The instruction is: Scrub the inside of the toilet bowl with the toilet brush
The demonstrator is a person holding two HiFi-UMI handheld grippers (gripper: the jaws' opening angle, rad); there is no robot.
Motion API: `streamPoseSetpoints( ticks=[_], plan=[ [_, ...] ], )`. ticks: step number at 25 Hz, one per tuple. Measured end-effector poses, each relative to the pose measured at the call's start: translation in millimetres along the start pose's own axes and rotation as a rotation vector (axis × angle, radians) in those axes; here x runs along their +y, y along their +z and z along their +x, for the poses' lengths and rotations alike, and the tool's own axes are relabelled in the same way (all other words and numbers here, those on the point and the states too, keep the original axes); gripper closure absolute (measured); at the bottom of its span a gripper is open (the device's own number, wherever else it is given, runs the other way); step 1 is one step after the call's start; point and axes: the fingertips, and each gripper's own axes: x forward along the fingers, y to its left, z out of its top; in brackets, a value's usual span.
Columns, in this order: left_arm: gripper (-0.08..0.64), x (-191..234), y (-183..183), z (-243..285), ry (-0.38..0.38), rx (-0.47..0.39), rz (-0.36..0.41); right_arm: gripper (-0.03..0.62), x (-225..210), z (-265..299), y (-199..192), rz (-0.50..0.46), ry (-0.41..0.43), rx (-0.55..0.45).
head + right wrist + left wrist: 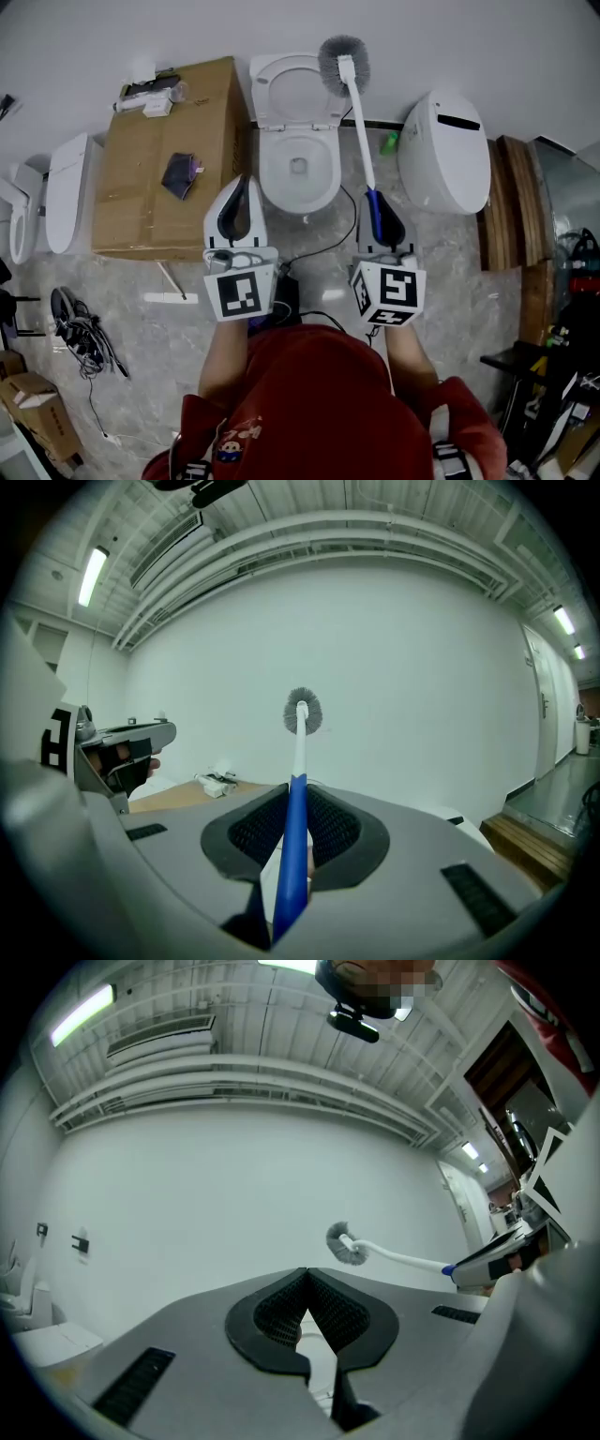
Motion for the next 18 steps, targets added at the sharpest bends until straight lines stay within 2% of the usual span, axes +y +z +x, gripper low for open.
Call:
streamPoseSetpoints(
  ticks=[9, 15, 18],
  plan=[
    [0.548, 62, -19, 83, -0.045, 0.019, -0.043, 0.531, 23, 98, 23, 0.009, -0.034, 0.032],
    [0.548, 61, -32, 121, -0.147, -0.02, -0.082, 0.531, 17, 141, 20, 0.025, -0.057, 0.054],
    [0.548, 55, -48, 139, -0.154, -0.003, -0.073, 0.531, 5, 160, 10, 0.042, -0.061, 0.072]
  ],
)
